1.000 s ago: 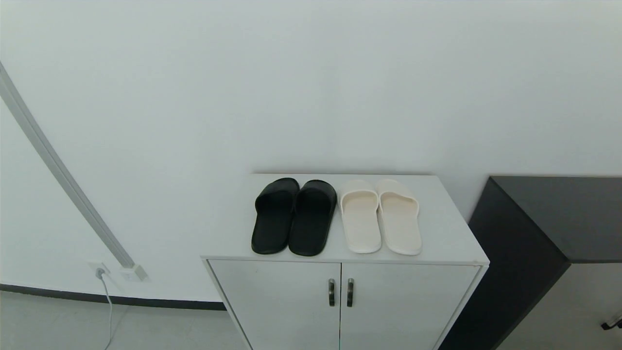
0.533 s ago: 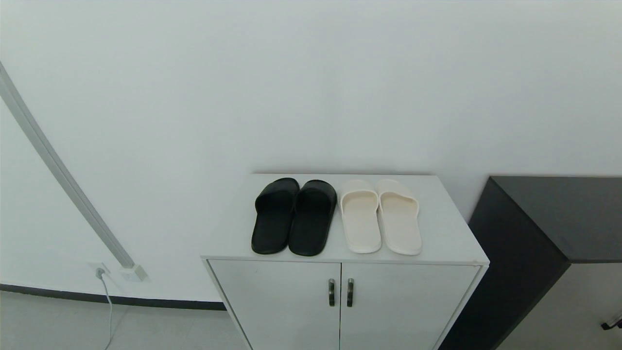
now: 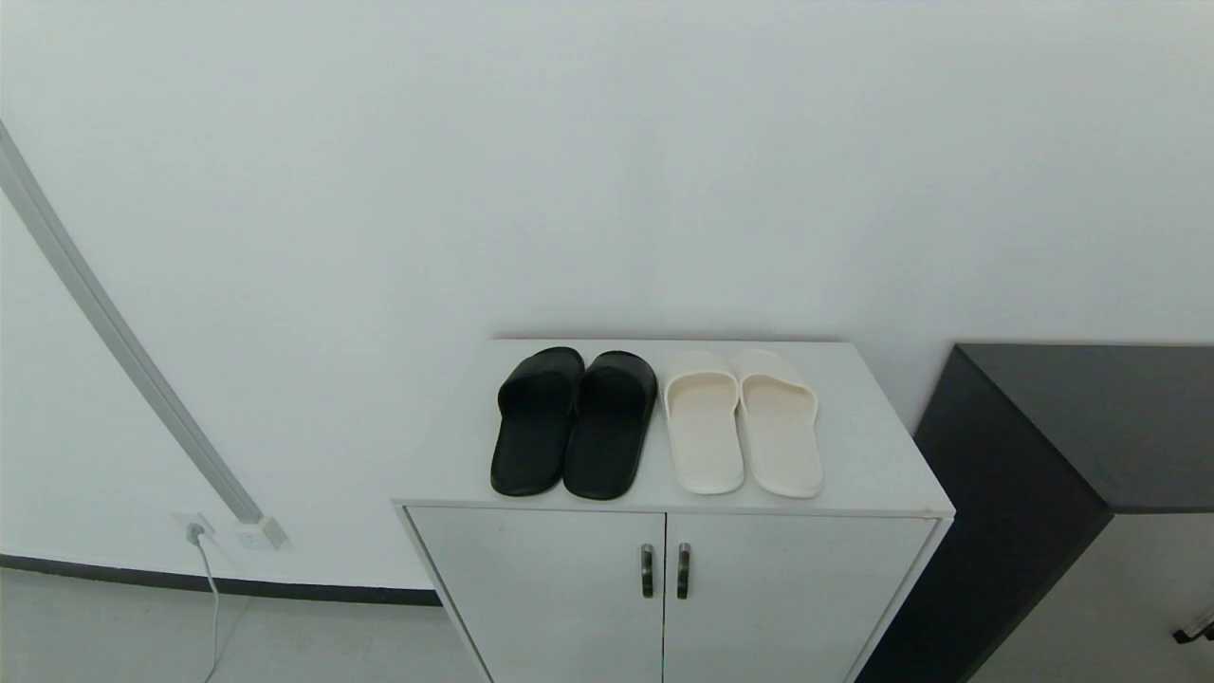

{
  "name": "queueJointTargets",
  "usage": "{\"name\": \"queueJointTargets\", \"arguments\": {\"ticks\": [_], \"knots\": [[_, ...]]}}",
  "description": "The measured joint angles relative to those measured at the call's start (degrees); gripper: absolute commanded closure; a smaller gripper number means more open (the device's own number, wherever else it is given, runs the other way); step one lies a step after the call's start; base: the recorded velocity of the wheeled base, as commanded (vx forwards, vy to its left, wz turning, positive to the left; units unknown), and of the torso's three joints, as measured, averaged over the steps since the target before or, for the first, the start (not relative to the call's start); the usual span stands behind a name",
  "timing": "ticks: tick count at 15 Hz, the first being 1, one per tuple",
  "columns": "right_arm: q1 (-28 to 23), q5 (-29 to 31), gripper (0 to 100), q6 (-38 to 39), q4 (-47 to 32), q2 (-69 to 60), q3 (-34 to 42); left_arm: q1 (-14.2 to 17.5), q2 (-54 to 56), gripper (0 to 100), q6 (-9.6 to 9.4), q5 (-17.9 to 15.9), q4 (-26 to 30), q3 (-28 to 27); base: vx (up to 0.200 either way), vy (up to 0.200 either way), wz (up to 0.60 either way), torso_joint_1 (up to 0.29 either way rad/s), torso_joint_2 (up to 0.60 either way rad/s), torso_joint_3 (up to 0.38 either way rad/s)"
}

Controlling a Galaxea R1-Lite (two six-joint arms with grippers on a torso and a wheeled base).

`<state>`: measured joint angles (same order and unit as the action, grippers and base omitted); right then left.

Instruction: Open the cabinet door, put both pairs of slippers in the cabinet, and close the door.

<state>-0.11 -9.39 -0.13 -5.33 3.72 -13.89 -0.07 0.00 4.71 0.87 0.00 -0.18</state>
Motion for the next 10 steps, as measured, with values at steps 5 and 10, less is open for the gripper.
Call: {"name": "queueJointTargets", "arguments": {"ticks": [5, 10], "knots": [[0.2, -7.5, 0, 0.5, 0.6, 17.1, -6.6, 0.0, 0.0, 100, 0.09, 0.0, 0.0, 0.0, 0.0, 0.0, 0.0, 0.0, 0.0, 0.0], [8.1, -4.9, 0, 1.9, 15.2, 38.0, -8.4, 0.1, 0.0, 100, 0.09, 0.0, 0.0, 0.0, 0.0, 0.0, 0.0, 0.0, 0.0, 0.0]]}}
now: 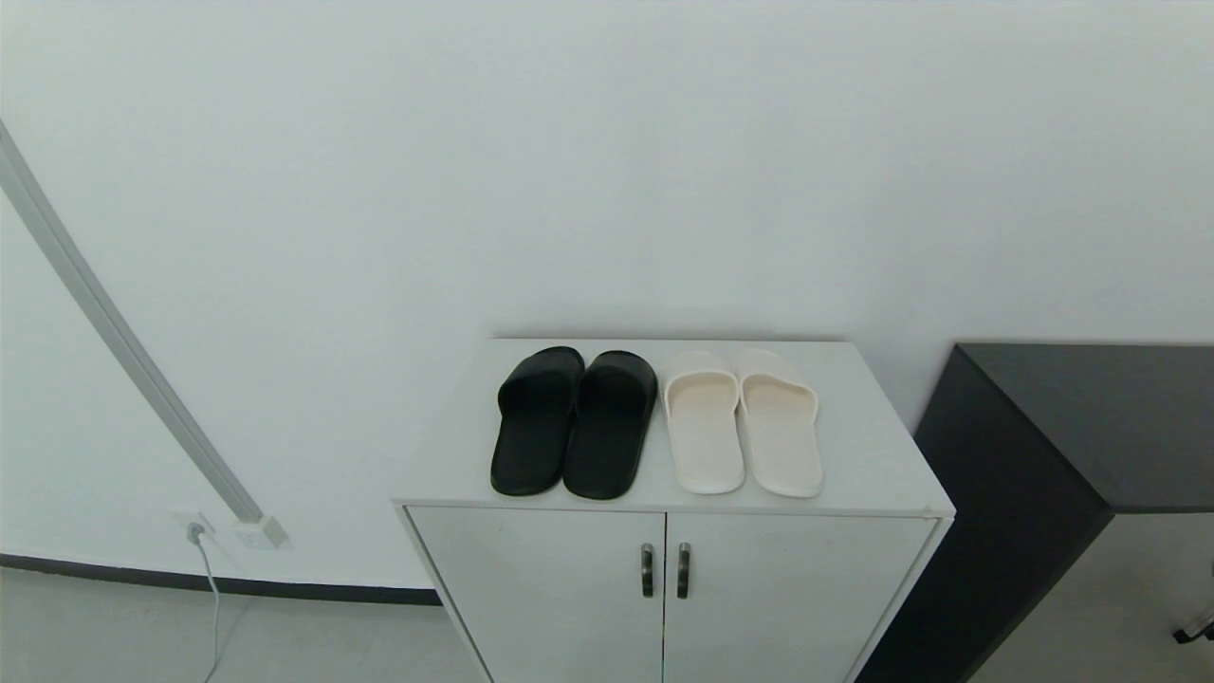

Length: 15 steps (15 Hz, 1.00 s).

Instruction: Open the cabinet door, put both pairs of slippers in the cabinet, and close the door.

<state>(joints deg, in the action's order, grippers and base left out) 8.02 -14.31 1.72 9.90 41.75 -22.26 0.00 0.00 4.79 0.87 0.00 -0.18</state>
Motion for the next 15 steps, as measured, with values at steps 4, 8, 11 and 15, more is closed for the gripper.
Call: {"name": "queueJointTargets", "arguments": {"ticks": [4, 8, 11, 15], "knots": [[17.5, 16.0, 0, 5.8, 11.6, 15.5, -3.9, 0.0, 0.0, 100, -0.12, 0.0, 0.0, 0.0, 0.0, 0.0, 0.0, 0.0, 0.0, 0.0], [31.7, 31.8, 0, 9.5, 18.7, 30.7, -11.6, -0.1, 0.0, 100, 0.0, -0.2, 0.0, 0.0, 0.0, 0.0, 0.0, 0.0, 0.0, 0.0], [36.7, 39.9, 0, 10.0, 23.5, 41.7, -17.6, 0.0, 0.0, 100, 0.0, -0.2, 0.0, 0.0, 0.0, 0.0, 0.0, 0.0, 0.0, 0.0], [38.4, 47.9, 0, 10.0, 32.3, 55.4, -23.4, 0.0, 0.0, 100, 0.05, -0.4, 0.0, 0.0, 0.0, 0.0, 0.0, 0.0, 0.0, 0.0]]}}
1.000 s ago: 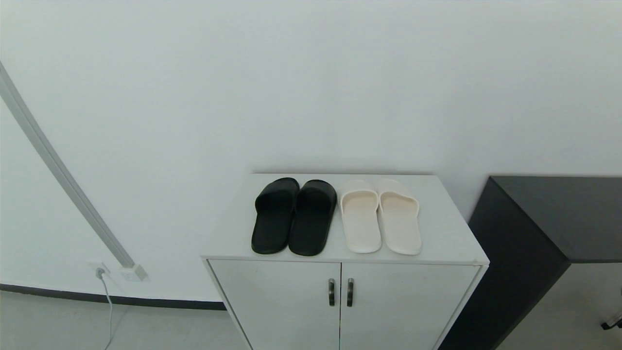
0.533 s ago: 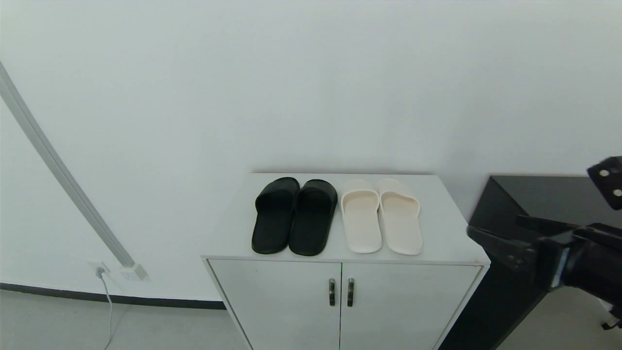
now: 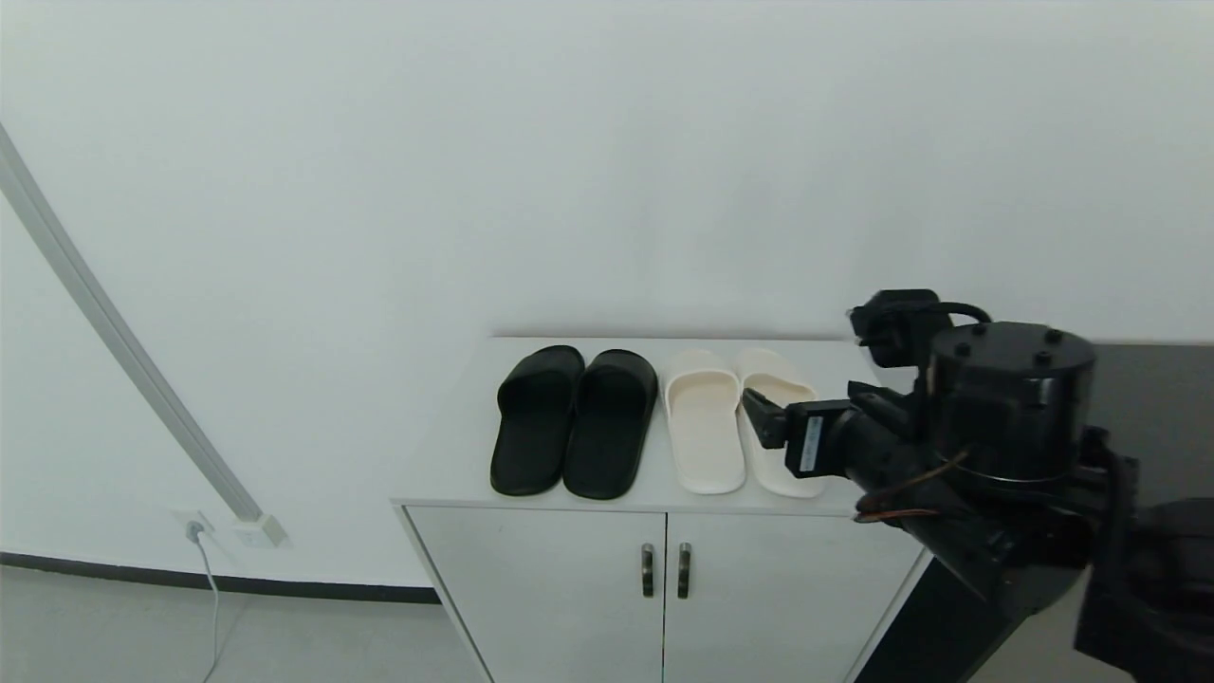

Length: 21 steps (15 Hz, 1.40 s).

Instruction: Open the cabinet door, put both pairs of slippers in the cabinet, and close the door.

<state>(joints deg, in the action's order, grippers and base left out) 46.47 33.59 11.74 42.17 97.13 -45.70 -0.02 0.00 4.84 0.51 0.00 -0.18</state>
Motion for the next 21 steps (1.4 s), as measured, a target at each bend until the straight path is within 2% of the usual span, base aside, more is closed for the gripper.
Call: {"name": "queueJointTargets", "arguments": {"ticks": [2, 5, 12, 18, 21], "knots": [[0.1, 3.3, 0, -0.1, 1.5, 5.7, -4.1, 0.0, 0.0, 100, 0.28, 0.0, 0.0, 0.0, 0.0, 0.0, 0.0, 0.0, 0.0, 0.0], [0.1, 4.0, 0, -0.1, 1.9, 11.5, -8.2, 0.0, 0.0, 100, 0.3, -0.1, 0.0, 0.0, 0.0, 0.0, 0.0, 0.0, 0.0, 0.0], [-2.4, 3.9, 0, 0.0, 7.1, 21.2, -11.0, 0.0, 0.0, 100, 0.33, 0.0, 0.0, 0.0, 0.0, 0.0, 0.0, 0.0, 0.0, 0.0], [-7.3, 1.8, 0, -0.8, 6.4, 27.2, -17.4, 0.0, 0.0, 100, 0.33, 0.0, 0.0, 0.0, 0.0, 0.0, 0.0, 0.0, 0.0, 0.0], [-8.9, 0.7, 0, -1.1, 3.4, 29.8, -22.2, 0.0, 0.0, 100, 0.33, 0.0, 0.0, 0.0, 0.0, 0.0, 0.0, 0.0, 0.0, 0.0]]}}
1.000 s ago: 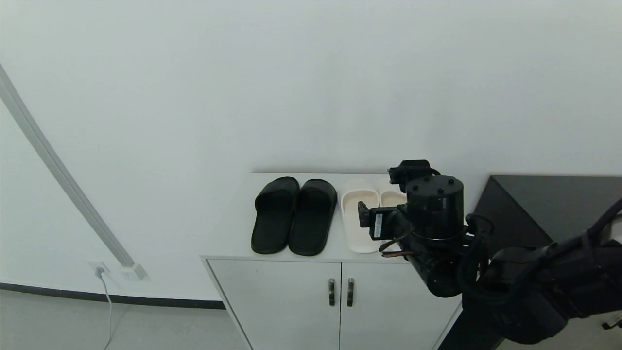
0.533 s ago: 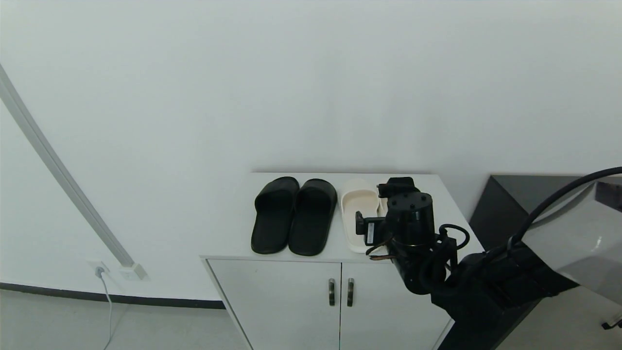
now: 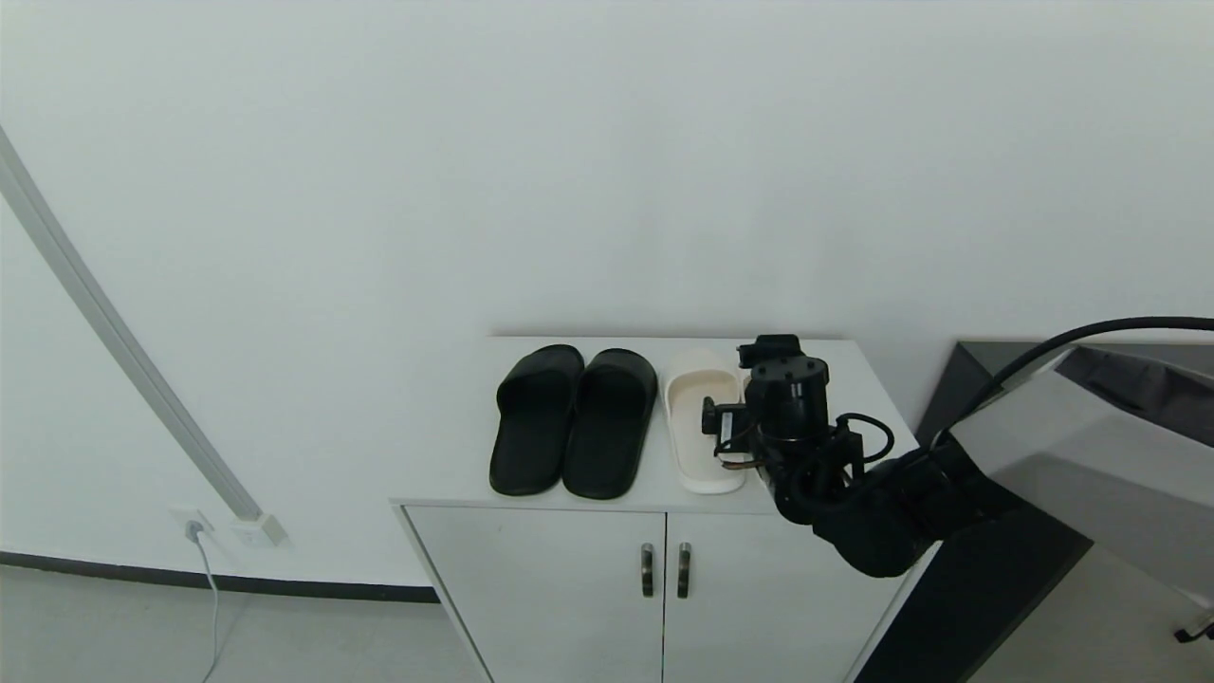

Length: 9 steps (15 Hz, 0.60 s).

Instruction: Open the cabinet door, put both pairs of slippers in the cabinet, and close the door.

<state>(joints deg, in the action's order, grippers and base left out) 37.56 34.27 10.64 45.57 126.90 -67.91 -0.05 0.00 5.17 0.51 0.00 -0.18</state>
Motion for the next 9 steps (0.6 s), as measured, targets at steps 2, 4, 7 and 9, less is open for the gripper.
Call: {"name": "queueJointTargets", "arguments": {"ticks": [2, 4, 7, 9], "knots": [[-0.3, -0.6, 0, 0.0, -3.1, 1.4, -3.8, 0.0, 0.0, 100, 0.0, 0.0, 0.0, 0.0, 0.0, 0.0, 0.0, 0.0, 0.0, 0.0], [-0.5, -0.7, 0, -0.5, -5.1, 2.7, -7.7, 0.0, 0.0, 100, 0.0, 0.0, 0.0, 0.0, 0.0, 0.0, 0.0, 0.0, 0.0, 0.0], [-1.1, -0.7, 0, -0.7, -8.4, 4.5, -13.2, 0.0, 0.0, 100, 0.02, 0.0, 0.0, 0.0, 0.0, 0.0, 0.0, 0.0, 0.0, 0.0], [-1.5, -0.7, 100, -0.7, -10.0, 5.7, -16.2, 0.0, 0.0, 100, 0.07, 0.0, 0.0, 0.0, 0.0, 0.0, 0.0, 0.0, 0.0, 0.0]]}}
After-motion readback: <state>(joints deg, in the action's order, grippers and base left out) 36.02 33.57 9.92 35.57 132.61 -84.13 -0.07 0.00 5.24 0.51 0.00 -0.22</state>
